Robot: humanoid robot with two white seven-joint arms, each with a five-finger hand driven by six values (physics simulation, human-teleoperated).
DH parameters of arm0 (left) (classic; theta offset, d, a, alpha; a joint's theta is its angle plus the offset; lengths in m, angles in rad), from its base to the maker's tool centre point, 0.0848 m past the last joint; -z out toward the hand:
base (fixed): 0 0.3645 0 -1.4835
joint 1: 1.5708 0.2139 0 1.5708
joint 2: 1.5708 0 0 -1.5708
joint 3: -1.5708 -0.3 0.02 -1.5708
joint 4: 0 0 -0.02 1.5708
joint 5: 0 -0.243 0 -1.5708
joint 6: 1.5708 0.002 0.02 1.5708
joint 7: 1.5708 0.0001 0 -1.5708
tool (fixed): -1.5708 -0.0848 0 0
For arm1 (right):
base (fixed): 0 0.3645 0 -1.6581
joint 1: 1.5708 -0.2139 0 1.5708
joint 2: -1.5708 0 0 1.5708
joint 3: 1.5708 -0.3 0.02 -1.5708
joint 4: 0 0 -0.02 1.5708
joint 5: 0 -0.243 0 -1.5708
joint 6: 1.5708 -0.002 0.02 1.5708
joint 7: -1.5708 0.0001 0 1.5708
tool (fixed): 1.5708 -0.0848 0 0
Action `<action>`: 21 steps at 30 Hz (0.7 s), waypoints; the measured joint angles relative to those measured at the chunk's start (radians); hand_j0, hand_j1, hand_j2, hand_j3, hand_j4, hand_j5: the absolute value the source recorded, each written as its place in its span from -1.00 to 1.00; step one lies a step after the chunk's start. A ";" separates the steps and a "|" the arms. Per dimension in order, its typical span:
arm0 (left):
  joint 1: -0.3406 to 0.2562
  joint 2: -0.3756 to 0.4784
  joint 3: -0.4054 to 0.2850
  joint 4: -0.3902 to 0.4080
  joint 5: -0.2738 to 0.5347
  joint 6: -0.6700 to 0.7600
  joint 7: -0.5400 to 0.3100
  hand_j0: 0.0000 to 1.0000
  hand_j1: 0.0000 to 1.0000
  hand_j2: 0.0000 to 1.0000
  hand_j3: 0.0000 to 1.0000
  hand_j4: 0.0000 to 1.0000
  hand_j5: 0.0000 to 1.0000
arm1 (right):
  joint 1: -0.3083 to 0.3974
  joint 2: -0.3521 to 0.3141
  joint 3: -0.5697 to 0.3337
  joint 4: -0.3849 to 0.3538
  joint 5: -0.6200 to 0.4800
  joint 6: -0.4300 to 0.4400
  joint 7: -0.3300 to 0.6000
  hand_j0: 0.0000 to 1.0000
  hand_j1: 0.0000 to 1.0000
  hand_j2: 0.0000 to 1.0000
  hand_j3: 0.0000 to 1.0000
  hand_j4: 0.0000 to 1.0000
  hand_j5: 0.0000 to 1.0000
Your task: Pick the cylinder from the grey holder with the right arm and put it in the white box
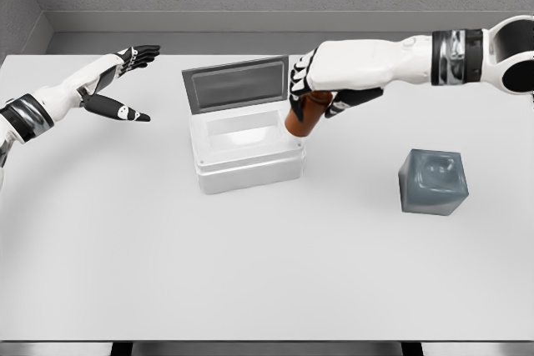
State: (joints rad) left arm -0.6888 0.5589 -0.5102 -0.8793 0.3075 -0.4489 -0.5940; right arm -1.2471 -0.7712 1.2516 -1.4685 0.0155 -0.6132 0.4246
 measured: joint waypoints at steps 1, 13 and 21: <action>0.000 0.000 0.000 0.000 0.000 0.000 0.000 1.00 1.00 1.00 1.00 1.00 1.00 | 0.000 0.006 0.000 0.011 0.000 0.000 0.003 -0.20 -0.20 -0.20 -0.20 -0.20 -0.20; 0.000 0.000 -0.007 0.000 0.001 0.000 -0.001 1.00 1.00 1.00 1.00 1.00 1.00 | -0.003 0.091 0.001 0.106 0.000 0.000 0.024 -0.20 -0.20 -0.20 -0.20 -0.20 -0.20; 0.000 0.001 -0.009 -0.001 0.000 0.000 0.000 1.00 1.00 1.00 1.00 1.00 1.00 | -0.005 0.119 0.000 0.142 0.000 0.000 0.038 -0.19 -0.19 -0.19 -0.19 -0.19 -0.19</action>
State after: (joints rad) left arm -0.6888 0.5597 -0.5192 -0.8800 0.3078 -0.4492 -0.5941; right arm -1.2517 -0.6527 1.2517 -1.3261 0.0156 -0.6134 0.4628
